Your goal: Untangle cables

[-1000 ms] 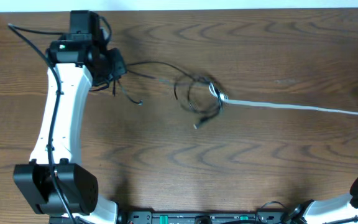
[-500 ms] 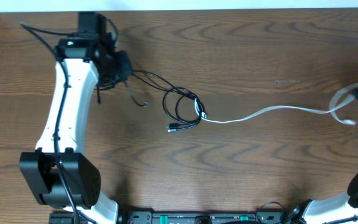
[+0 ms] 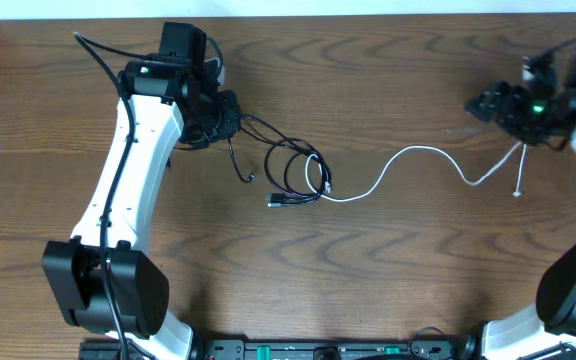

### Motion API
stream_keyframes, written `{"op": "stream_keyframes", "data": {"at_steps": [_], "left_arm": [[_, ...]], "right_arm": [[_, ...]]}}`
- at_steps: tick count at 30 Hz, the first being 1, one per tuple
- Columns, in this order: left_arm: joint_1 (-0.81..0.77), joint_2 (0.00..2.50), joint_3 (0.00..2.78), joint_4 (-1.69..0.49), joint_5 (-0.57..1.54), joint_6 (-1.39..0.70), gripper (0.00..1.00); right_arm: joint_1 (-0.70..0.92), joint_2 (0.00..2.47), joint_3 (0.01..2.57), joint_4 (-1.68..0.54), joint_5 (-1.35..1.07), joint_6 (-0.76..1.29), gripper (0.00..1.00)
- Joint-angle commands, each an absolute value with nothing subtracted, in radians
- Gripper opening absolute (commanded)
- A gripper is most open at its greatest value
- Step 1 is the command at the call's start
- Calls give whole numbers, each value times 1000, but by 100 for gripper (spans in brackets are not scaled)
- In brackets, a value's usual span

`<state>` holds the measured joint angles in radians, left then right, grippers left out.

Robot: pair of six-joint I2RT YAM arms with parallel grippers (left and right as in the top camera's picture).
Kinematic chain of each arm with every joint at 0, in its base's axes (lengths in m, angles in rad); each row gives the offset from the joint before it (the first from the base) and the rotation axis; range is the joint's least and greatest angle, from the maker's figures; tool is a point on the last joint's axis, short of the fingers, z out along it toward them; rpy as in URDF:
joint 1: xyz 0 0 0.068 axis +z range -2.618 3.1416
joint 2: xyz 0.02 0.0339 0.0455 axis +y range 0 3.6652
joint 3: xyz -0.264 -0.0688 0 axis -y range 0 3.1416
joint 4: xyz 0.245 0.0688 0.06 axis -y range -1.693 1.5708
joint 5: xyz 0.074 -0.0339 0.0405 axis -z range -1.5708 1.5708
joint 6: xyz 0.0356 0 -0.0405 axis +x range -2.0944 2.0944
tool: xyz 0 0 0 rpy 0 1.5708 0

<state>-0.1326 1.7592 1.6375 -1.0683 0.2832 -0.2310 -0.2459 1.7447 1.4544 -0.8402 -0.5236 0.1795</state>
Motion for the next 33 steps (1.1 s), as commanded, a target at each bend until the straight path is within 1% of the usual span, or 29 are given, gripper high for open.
{"op": "stream_keyframes", "data": {"at_steps": [1, 2, 5, 10, 11, 14, 18, 22, 27, 33], "left_arm": [[-130, 1758, 1640, -1072, 287, -226, 10], [-130, 1758, 1640, -1071, 278, -232, 11], [-130, 1758, 1640, -1071, 217, -297, 11], [-109, 1758, 1640, -1068, 167, -383, 11], [-103, 1758, 1640, -1068, 167, -400, 11], [-86, 1758, 1640, -1068, 168, -445, 11], [-84, 1758, 1640, -1071, 176, -451, 11], [-84, 1760, 1640, -1084, 176, -451, 11], [-84, 1772, 1640, -1089, 176, -451, 11], [-84, 1800, 1640, -1088, 224, -450, 11]], "right_arm": [[-125, 1753, 1472, -811, -526, 270, 76], [-86, 1753, 1472, -801, -526, 278, 74], [11, 1755, 1472, -775, -524, 310, 68], [178, 1787, 1472, -743, -453, 436, 57], [203, 1800, 1472, -734, -451, 453, 58], [280, 1856, 1472, -694, -454, 499, 54], [359, 1928, 1472, -643, -455, 513, 52], [405, 1990, 1472, -627, -472, 527, 50], [434, 2062, 1472, -556, -583, 531, 48], [458, 2109, 1472, -530, -590, 572, 43]]}}
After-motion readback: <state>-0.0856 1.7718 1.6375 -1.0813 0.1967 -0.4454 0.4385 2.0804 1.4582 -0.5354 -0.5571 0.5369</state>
